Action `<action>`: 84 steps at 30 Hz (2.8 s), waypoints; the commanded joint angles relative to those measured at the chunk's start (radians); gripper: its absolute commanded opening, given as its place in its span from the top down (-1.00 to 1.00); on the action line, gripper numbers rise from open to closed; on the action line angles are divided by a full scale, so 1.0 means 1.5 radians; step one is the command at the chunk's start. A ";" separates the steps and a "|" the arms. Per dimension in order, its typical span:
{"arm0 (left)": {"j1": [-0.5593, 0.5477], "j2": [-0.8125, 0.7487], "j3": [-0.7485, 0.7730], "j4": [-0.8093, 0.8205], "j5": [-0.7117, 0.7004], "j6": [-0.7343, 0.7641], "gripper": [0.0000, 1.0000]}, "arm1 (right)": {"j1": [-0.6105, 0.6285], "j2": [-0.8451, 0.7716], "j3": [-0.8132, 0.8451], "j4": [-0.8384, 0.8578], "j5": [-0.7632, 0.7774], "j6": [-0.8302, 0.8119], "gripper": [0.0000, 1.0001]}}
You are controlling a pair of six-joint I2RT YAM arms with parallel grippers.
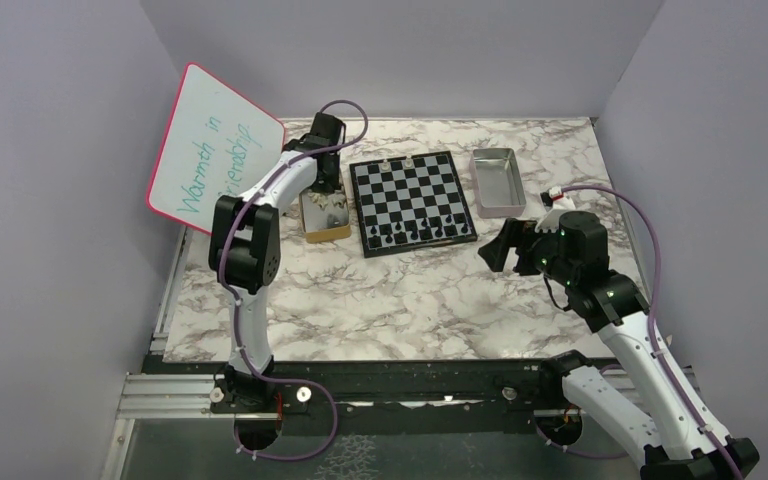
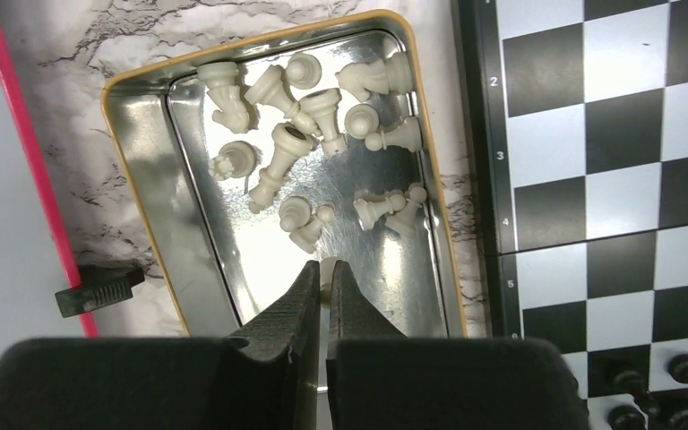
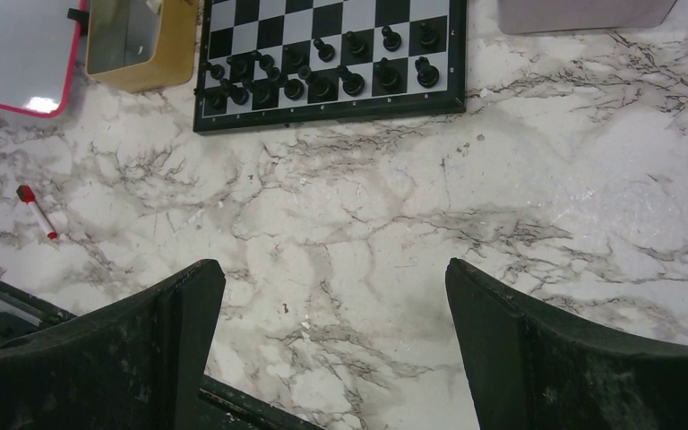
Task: Set up the chess pieces on the board
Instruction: Pick up the chess piece from the storage box, then place the chess piece on the chessboard, then pick up the chess piece from the chessboard.
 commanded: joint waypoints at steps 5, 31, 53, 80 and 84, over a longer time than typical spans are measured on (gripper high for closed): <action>-0.027 -0.046 0.035 -0.027 0.008 -0.008 0.94 | 0.000 -0.012 0.011 -0.007 0.008 -0.008 -0.99; -0.181 0.114 0.238 -0.037 0.027 -0.051 0.93 | -0.001 0.008 0.012 0.003 -0.003 0.000 -0.99; -0.198 0.192 0.282 -0.037 0.016 -0.035 0.61 | -0.001 0.017 0.015 -0.003 0.001 0.004 -1.00; -0.033 -0.281 -0.091 0.072 0.197 -0.080 -0.56 | 0.006 0.277 0.117 0.134 -0.069 0.072 -0.38; -0.029 -0.395 -0.211 0.104 0.182 -0.064 -0.74 | 0.040 0.351 0.157 0.170 -0.053 0.072 -0.26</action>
